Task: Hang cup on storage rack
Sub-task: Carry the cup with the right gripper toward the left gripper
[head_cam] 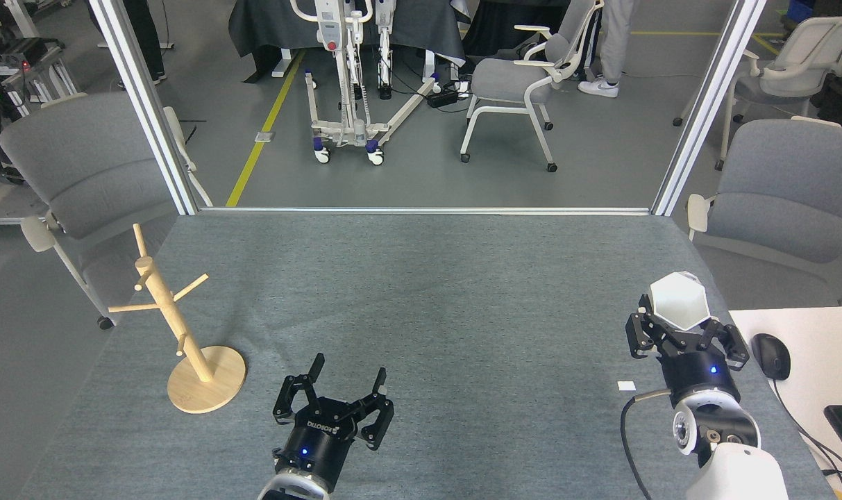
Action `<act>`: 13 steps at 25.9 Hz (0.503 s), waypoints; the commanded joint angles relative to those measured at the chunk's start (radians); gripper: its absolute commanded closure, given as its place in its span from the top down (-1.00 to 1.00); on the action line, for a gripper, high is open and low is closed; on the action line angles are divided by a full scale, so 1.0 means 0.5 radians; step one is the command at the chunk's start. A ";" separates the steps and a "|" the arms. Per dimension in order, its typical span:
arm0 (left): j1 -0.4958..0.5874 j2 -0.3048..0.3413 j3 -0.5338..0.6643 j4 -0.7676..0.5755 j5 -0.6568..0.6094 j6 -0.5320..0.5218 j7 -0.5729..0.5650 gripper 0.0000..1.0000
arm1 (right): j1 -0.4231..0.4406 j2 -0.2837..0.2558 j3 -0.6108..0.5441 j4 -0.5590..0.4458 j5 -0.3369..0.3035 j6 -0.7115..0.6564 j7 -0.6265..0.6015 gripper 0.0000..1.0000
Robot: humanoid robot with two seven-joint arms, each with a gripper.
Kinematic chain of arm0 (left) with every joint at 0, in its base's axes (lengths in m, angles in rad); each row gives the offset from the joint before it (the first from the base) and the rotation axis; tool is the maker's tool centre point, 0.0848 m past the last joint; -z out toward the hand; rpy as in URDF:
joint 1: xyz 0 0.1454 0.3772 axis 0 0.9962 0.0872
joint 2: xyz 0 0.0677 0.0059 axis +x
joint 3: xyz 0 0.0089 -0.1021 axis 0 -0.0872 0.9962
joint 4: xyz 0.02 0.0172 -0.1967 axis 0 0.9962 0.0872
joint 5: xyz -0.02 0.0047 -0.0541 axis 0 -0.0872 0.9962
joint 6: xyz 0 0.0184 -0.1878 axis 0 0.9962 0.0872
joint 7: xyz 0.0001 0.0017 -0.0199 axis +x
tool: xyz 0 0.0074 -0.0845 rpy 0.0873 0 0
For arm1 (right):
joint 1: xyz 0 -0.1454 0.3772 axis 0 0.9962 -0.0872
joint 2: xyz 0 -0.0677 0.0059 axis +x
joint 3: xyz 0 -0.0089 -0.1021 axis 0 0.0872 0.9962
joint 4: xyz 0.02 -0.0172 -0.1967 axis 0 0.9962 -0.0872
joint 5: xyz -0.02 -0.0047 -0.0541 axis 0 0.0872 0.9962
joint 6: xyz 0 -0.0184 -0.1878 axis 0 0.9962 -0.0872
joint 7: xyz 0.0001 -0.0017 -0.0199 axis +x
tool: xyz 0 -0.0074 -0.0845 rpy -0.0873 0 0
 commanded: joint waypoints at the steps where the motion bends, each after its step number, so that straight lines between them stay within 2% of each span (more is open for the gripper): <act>1: 0.008 0.057 -0.255 0.009 -0.171 -0.050 0.034 0.98 | 0.256 0.086 0.076 -0.517 -0.016 0.067 0.183 -0.32; 4: -0.007 0.060 -0.470 0.049 -0.364 -0.053 0.022 0.98 | 0.324 0.114 0.281 -0.707 -0.013 0.276 0.214 -0.37; 10: -0.216 0.027 -0.709 0.263 -0.392 -0.111 -0.042 0.98 | 0.241 0.111 0.843 -0.729 0.015 1.037 0.367 -0.37; 13: -0.363 -0.004 -0.712 0.374 -0.389 -0.127 -0.067 0.98 | 0.198 0.120 1.067 -0.719 0.131 1.337 0.459 -0.37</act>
